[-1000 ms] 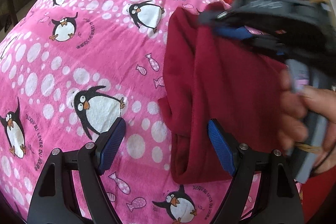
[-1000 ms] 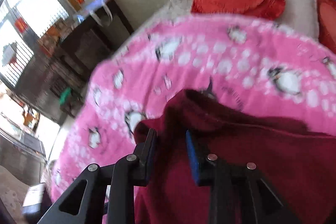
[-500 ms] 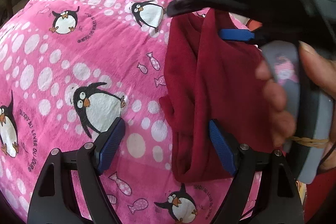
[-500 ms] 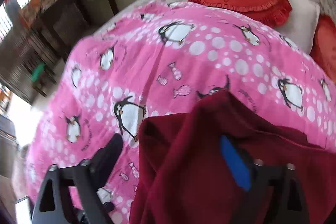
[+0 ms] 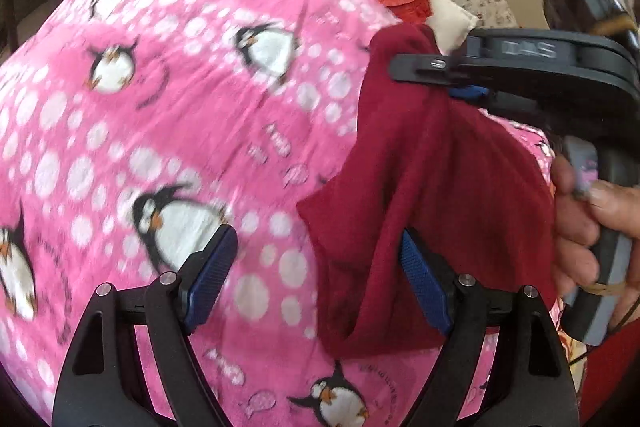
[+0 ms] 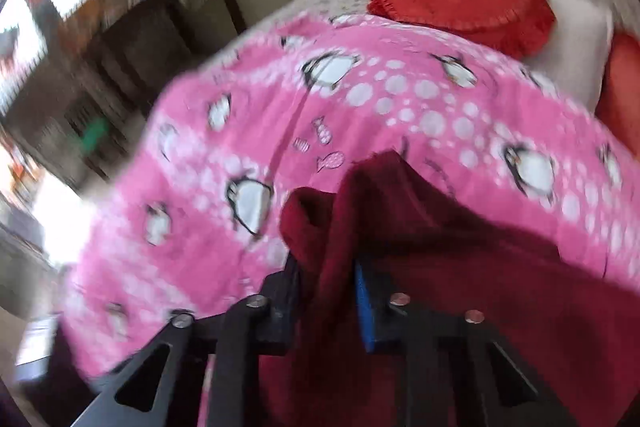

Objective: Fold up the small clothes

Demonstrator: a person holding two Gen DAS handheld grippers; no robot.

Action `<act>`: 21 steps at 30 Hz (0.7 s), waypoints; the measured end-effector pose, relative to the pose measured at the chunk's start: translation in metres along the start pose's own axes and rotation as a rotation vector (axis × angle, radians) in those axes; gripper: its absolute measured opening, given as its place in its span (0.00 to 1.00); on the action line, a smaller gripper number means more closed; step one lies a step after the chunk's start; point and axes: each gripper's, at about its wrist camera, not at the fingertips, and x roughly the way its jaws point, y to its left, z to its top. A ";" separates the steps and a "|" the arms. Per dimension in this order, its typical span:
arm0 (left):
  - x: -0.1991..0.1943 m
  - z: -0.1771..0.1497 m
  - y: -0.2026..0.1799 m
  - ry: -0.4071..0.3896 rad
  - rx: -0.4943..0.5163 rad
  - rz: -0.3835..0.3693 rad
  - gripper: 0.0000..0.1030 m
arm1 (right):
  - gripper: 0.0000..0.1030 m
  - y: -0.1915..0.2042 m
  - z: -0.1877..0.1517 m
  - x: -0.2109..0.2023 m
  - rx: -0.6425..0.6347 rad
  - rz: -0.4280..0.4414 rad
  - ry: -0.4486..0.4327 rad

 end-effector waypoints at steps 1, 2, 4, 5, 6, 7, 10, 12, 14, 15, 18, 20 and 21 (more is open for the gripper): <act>0.000 0.003 -0.002 -0.010 0.012 -0.009 0.80 | 0.17 -0.008 -0.001 -0.008 0.032 0.045 -0.017; 0.002 0.006 -0.004 -0.024 0.027 -0.018 0.80 | 0.17 -0.012 -0.004 -0.013 0.052 0.068 -0.026; 0.011 0.010 -0.008 -0.023 0.060 -0.017 0.81 | 0.16 -0.019 -0.007 -0.018 0.073 0.084 -0.042; 0.015 0.011 -0.011 -0.014 0.068 -0.025 0.81 | 0.16 -0.019 -0.009 -0.020 0.078 0.090 -0.042; 0.019 0.012 -0.010 -0.008 0.071 -0.040 0.81 | 0.16 -0.020 -0.011 -0.020 0.082 0.101 -0.040; 0.026 0.012 -0.010 0.002 0.068 -0.060 0.81 | 0.16 -0.019 -0.013 -0.020 0.087 0.106 -0.041; 0.033 0.011 -0.009 0.009 0.040 -0.078 0.80 | 0.16 -0.020 -0.016 -0.018 0.101 0.118 -0.036; 0.031 0.008 -0.012 0.011 0.030 -0.101 0.61 | 0.17 -0.019 -0.019 -0.017 0.103 0.110 -0.030; 0.031 0.006 -0.016 0.008 0.011 -0.110 0.52 | 0.30 -0.013 -0.017 -0.011 0.092 0.085 -0.008; 0.030 0.004 -0.017 0.004 0.005 -0.109 0.49 | 0.33 -0.010 -0.014 -0.008 0.080 0.072 0.003; 0.027 -0.002 -0.016 -0.009 -0.016 -0.107 0.46 | 0.45 0.007 -0.008 0.006 0.015 0.007 0.031; 0.025 -0.004 -0.015 -0.009 -0.020 -0.101 0.46 | 0.47 0.019 -0.005 0.019 -0.034 -0.070 0.059; 0.024 -0.006 -0.015 -0.010 -0.022 -0.098 0.46 | 0.48 0.021 -0.005 0.023 -0.045 -0.090 0.067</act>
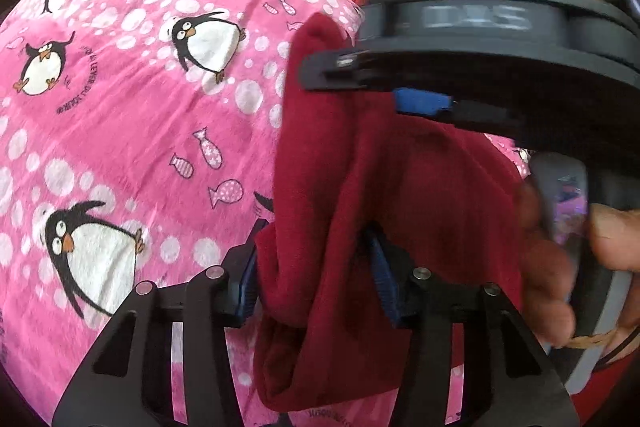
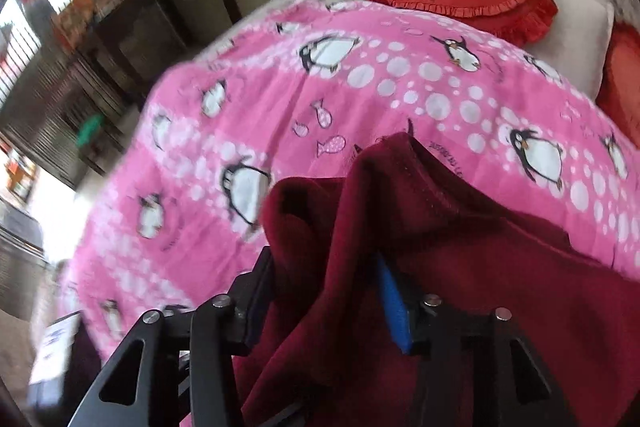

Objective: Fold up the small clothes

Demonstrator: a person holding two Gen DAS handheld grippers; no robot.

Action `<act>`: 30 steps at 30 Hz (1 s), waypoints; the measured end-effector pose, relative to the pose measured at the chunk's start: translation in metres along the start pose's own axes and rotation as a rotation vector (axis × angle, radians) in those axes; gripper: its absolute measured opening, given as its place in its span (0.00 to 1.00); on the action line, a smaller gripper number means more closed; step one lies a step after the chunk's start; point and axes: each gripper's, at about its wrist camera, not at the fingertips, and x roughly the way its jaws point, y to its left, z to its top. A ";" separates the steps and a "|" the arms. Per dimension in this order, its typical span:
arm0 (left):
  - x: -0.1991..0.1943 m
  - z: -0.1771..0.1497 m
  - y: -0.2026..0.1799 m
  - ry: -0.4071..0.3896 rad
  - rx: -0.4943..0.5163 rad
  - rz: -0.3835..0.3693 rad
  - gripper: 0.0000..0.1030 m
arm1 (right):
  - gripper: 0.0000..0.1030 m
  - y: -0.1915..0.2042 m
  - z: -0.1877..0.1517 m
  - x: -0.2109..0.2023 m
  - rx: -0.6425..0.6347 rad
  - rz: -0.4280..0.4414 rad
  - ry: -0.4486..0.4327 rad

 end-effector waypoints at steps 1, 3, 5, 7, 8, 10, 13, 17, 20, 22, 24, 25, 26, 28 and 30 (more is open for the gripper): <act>0.000 -0.001 0.000 0.000 -0.002 0.005 0.46 | 0.51 0.005 0.001 0.005 -0.012 -0.026 0.009; -0.002 -0.006 -0.001 -0.001 -0.006 0.008 0.46 | 0.57 0.009 0.002 0.006 -0.019 -0.046 0.010; -0.003 -0.009 -0.002 -0.006 -0.005 0.018 0.45 | 0.75 0.016 0.001 0.007 -0.032 -0.041 0.010; 0.000 -0.012 -0.007 0.001 0.003 0.038 0.45 | 0.75 0.023 -0.001 0.012 -0.065 -0.062 0.017; -0.001 -0.014 -0.008 0.000 0.004 0.036 0.45 | 0.61 0.024 -0.002 0.013 -0.080 -0.076 0.010; -0.004 -0.015 -0.009 0.005 -0.007 0.022 0.45 | 0.34 0.014 -0.006 0.006 -0.056 -0.103 -0.030; -0.017 -0.019 -0.016 0.007 0.004 0.012 0.35 | 0.17 -0.021 -0.012 -0.016 0.070 0.073 -0.057; -0.041 -0.020 -0.051 -0.019 0.074 -0.009 0.30 | 0.16 -0.056 -0.030 -0.068 0.155 0.223 -0.152; -0.057 -0.024 -0.095 -0.034 0.153 -0.057 0.29 | 0.16 -0.081 -0.048 -0.113 0.163 0.234 -0.232; -0.063 -0.029 -0.125 -0.041 0.214 -0.080 0.29 | 0.15 -0.097 -0.056 -0.135 0.182 0.247 -0.267; -0.063 -0.031 -0.154 -0.036 0.265 -0.115 0.29 | 0.15 -0.119 -0.068 -0.160 0.217 0.265 -0.307; -0.056 -0.031 -0.173 -0.026 0.284 -0.137 0.29 | 0.15 -0.133 -0.077 -0.173 0.237 0.264 -0.329; -0.054 -0.030 -0.182 -0.018 0.298 -0.152 0.29 | 0.15 -0.139 -0.080 -0.178 0.247 0.255 -0.340; -0.045 -0.038 -0.206 -0.004 0.330 -0.174 0.29 | 0.15 -0.162 -0.095 -0.195 0.281 0.222 -0.369; -0.039 -0.044 -0.230 0.010 0.360 -0.189 0.29 | 0.15 -0.184 -0.109 -0.204 0.316 0.201 -0.385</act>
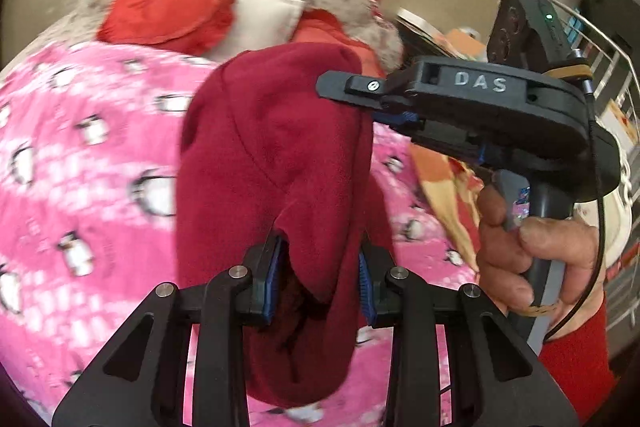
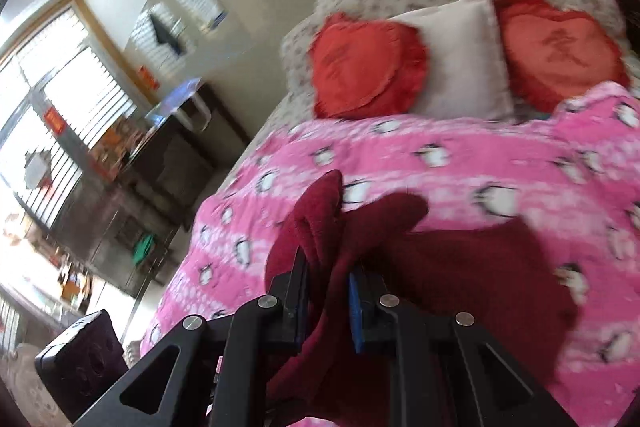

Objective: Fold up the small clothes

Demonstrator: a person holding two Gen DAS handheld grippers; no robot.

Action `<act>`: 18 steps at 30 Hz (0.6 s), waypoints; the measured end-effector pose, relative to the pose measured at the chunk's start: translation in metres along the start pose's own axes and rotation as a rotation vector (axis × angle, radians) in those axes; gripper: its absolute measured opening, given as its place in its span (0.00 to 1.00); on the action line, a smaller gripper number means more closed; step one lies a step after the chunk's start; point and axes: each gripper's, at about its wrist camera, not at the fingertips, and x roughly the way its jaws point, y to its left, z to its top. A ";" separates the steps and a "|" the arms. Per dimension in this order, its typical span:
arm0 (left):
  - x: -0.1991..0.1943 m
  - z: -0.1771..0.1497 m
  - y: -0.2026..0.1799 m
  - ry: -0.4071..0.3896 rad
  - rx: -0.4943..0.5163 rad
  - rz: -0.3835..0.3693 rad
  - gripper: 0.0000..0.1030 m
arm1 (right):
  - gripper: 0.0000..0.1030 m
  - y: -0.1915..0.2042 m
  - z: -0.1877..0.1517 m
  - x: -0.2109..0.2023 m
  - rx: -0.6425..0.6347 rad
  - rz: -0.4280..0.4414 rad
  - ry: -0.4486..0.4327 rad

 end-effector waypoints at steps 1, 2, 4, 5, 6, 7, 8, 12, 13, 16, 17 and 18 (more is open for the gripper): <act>0.009 0.002 -0.009 0.009 0.017 -0.008 0.29 | 0.15 -0.012 -0.001 -0.009 0.017 -0.012 -0.011; 0.019 0.004 -0.019 0.021 0.038 -0.014 0.29 | 0.15 -0.023 -0.004 -0.017 0.035 -0.020 -0.020; 0.041 0.005 -0.034 0.052 0.072 -0.022 0.29 | 0.15 -0.043 -0.009 -0.027 0.064 -0.042 -0.033; 0.051 0.002 -0.039 0.066 0.083 -0.028 0.29 | 0.15 -0.054 -0.012 -0.032 0.071 -0.061 -0.036; 0.063 -0.002 -0.046 0.083 0.100 -0.035 0.29 | 0.15 -0.066 -0.016 -0.034 0.081 -0.088 -0.038; 0.070 -0.004 -0.048 0.093 0.110 -0.040 0.29 | 0.15 -0.073 -0.019 -0.036 0.088 -0.103 -0.039; 0.082 -0.006 -0.052 0.112 0.122 -0.047 0.29 | 0.15 -0.080 -0.023 -0.039 0.085 -0.124 -0.039; 0.105 -0.020 -0.060 0.225 0.109 -0.061 0.30 | 0.15 -0.111 -0.042 -0.024 0.063 -0.216 0.025; 0.101 -0.022 -0.063 0.257 0.107 -0.069 0.30 | 0.15 -0.121 -0.048 -0.020 0.100 -0.197 0.035; 0.072 -0.020 -0.068 0.276 0.150 -0.107 0.32 | 0.22 -0.148 -0.055 -0.025 0.240 -0.099 0.008; 0.058 -0.018 -0.068 0.255 0.172 -0.114 0.36 | 0.25 -0.155 -0.056 -0.030 0.294 -0.053 -0.001; 0.046 -0.017 -0.067 0.233 0.191 -0.108 0.42 | 0.27 -0.160 -0.055 -0.035 0.328 -0.017 -0.014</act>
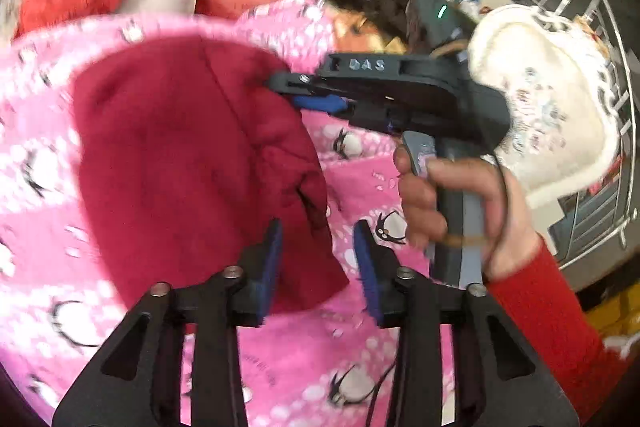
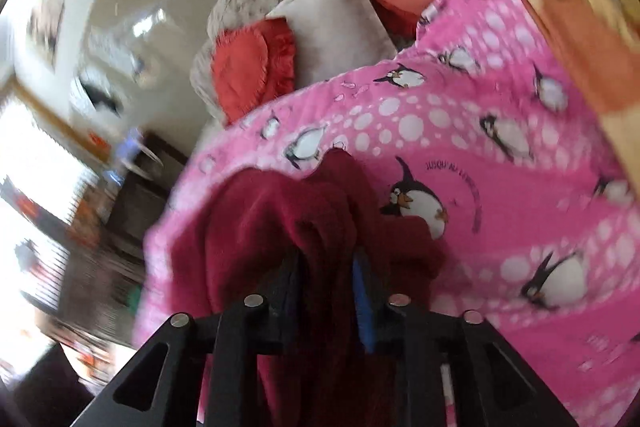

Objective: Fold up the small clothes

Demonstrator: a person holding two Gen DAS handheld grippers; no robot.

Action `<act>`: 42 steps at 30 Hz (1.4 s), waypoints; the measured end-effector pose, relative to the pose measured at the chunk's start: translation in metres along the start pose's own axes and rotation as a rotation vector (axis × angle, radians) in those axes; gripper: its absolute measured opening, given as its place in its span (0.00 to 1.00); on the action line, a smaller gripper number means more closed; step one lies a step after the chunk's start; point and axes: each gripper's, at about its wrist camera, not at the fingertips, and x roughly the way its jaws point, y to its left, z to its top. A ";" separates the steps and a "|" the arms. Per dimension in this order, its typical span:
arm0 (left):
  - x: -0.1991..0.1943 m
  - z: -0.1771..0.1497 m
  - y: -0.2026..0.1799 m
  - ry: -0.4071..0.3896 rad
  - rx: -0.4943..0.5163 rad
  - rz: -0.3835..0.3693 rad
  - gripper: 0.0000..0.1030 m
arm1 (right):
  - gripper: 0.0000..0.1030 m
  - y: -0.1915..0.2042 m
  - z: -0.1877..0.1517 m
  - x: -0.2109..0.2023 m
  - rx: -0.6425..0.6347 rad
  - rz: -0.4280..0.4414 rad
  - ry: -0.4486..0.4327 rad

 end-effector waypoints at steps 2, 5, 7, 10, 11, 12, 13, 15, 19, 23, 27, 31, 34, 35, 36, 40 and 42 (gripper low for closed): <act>-0.022 -0.002 0.008 -0.045 0.022 0.047 0.47 | 0.44 -0.008 0.003 -0.012 0.046 0.045 -0.037; -0.030 0.003 0.031 -0.081 0.009 0.146 0.47 | 0.49 -0.011 0.007 -0.016 0.100 0.047 -0.075; -0.023 0.001 0.048 -0.071 -0.035 0.186 0.47 | 0.49 -0.007 0.009 -0.006 0.114 0.077 -0.067; -0.007 -0.012 0.065 -0.033 -0.094 0.208 0.47 | 0.41 0.012 0.011 0.011 0.045 0.057 -0.046; 0.000 -0.019 0.067 -0.017 -0.105 0.212 0.47 | 0.27 0.023 0.009 0.013 -0.023 0.019 -0.052; 0.004 -0.021 0.068 -0.019 -0.103 0.218 0.47 | 0.22 0.038 0.006 0.009 -0.110 -0.034 -0.079; 0.006 -0.024 0.065 -0.031 -0.091 0.227 0.48 | 0.18 0.047 0.004 0.004 -0.169 -0.057 -0.105; 0.012 -0.026 0.059 -0.042 -0.057 0.219 0.52 | 0.16 0.054 0.004 -0.002 -0.224 -0.131 -0.129; 0.027 -0.029 0.047 -0.010 -0.013 0.209 0.58 | 0.15 0.024 0.007 0.021 -0.152 -0.230 -0.063; 0.022 -0.041 0.044 -0.010 -0.015 0.183 0.58 | 0.24 0.016 0.003 0.011 -0.078 -0.189 -0.080; 0.026 -0.057 0.050 0.007 -0.055 0.149 0.58 | 0.48 0.046 0.010 -0.019 -0.121 -0.128 -0.152; 0.026 -0.066 0.051 -0.007 -0.093 0.127 0.58 | 0.69 0.107 0.023 0.002 -0.301 -0.024 -0.048; 0.027 -0.066 0.052 -0.012 -0.110 0.116 0.58 | 0.74 0.152 0.027 0.050 -0.493 -0.075 0.068; 0.028 -0.066 0.054 -0.014 -0.114 0.113 0.58 | 0.74 0.162 0.028 0.065 -0.550 -0.104 0.100; 0.028 -0.066 0.054 -0.015 -0.116 0.110 0.59 | 0.74 0.174 0.028 0.087 -0.610 -0.133 0.146; 0.031 -0.068 0.058 -0.010 -0.127 0.098 0.60 | 0.74 0.192 0.022 0.148 -0.776 -0.223 0.292; 0.031 -0.069 0.061 -0.010 -0.133 0.088 0.60 | 0.74 0.195 0.013 0.171 -0.888 -0.295 0.329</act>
